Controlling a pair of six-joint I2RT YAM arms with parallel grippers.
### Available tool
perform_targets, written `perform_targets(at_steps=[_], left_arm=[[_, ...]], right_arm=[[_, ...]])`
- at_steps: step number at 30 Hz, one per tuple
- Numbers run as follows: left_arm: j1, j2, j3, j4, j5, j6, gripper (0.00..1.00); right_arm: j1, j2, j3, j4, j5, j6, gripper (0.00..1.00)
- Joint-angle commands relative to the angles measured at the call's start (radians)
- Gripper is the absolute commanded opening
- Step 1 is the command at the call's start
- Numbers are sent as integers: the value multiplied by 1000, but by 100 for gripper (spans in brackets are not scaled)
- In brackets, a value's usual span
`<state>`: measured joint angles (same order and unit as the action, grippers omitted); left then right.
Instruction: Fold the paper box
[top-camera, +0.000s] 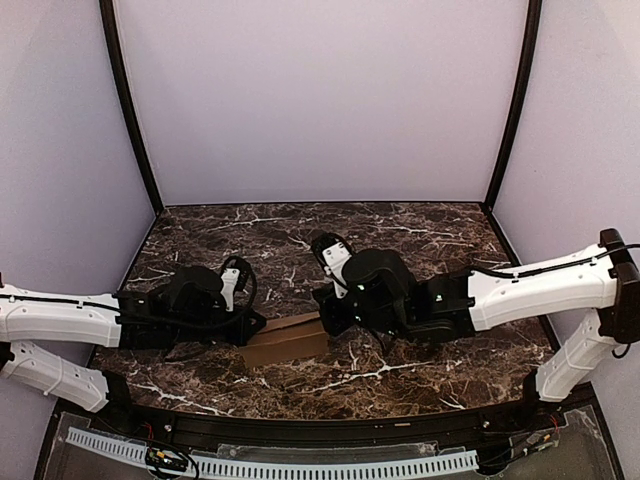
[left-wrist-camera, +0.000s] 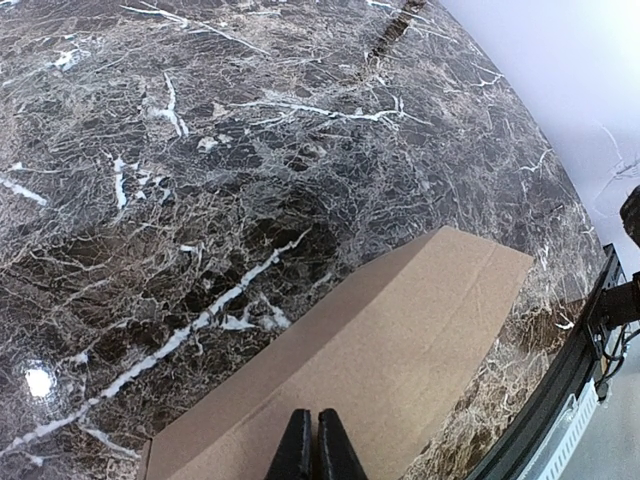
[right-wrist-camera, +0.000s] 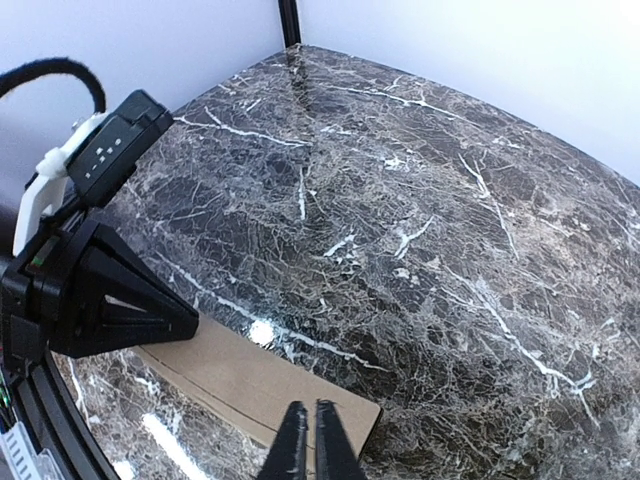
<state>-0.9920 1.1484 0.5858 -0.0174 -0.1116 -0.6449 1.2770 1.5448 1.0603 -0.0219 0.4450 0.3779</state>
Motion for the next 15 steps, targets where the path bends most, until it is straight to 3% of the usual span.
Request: perform_targets(at_steps=[1,9,15], left_arm=[[-2,17,-43,-75,30,-12,3],[-1,26,-37,-77,25,-6,3],[-1,33,-36,-77,24,-4,3]], right_arm=[[-31,43,-21,51,-21,3,0],[-54,158,-191,201,-185,153,0],[-48,132,-233,218,-179,180,0]])
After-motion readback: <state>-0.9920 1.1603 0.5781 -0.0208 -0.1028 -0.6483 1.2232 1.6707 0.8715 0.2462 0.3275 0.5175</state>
